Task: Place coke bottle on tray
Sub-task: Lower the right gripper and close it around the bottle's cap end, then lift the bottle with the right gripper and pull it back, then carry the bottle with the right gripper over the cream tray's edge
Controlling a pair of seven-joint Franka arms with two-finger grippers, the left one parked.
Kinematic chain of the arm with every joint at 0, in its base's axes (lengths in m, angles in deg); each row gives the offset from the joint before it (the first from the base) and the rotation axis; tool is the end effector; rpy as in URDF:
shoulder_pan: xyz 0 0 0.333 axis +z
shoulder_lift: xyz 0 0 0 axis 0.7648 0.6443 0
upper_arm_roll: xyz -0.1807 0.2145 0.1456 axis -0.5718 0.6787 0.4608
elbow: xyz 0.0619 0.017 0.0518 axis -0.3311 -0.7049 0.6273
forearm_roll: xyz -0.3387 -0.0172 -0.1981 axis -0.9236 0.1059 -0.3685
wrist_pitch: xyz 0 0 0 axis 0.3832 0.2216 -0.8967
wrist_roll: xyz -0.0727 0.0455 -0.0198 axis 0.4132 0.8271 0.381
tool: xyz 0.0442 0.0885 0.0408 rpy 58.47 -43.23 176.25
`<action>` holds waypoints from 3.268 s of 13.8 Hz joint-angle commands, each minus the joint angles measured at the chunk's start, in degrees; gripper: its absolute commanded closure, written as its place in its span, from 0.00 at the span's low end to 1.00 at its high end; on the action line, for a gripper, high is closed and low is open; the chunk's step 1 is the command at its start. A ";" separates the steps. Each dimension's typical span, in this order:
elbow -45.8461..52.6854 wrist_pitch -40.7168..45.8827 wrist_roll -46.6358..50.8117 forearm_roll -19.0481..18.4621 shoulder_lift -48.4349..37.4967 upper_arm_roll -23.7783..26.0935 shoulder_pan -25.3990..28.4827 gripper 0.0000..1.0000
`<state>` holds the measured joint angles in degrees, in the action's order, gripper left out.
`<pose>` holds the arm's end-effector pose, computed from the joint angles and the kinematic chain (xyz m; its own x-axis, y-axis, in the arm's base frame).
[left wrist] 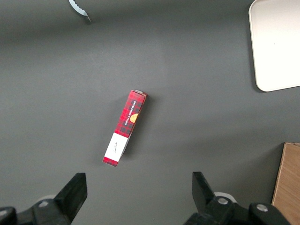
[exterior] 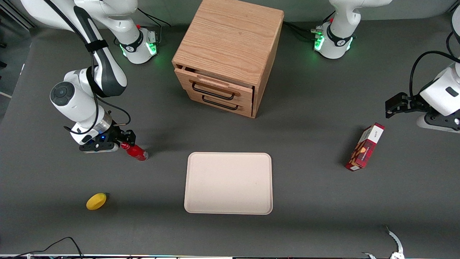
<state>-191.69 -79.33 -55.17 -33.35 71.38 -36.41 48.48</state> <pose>0.5532 0.0689 0.3203 0.9911 0.0167 0.1320 0.0202 -0.9995 -0.0254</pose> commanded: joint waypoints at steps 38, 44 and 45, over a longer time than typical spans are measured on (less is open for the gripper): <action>52.10 49.89 12.23 -2.95 7.07 0.22 7.81 1.00; 61.95 49.10 22.35 -3.22 17.71 0.13 16.17 1.00; 62.74 48.58 22.71 -3.22 19.12 0.13 16.79 1.00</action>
<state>-135.17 -31.46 -34.92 -35.94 86.10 -35.93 63.75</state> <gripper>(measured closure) 0.700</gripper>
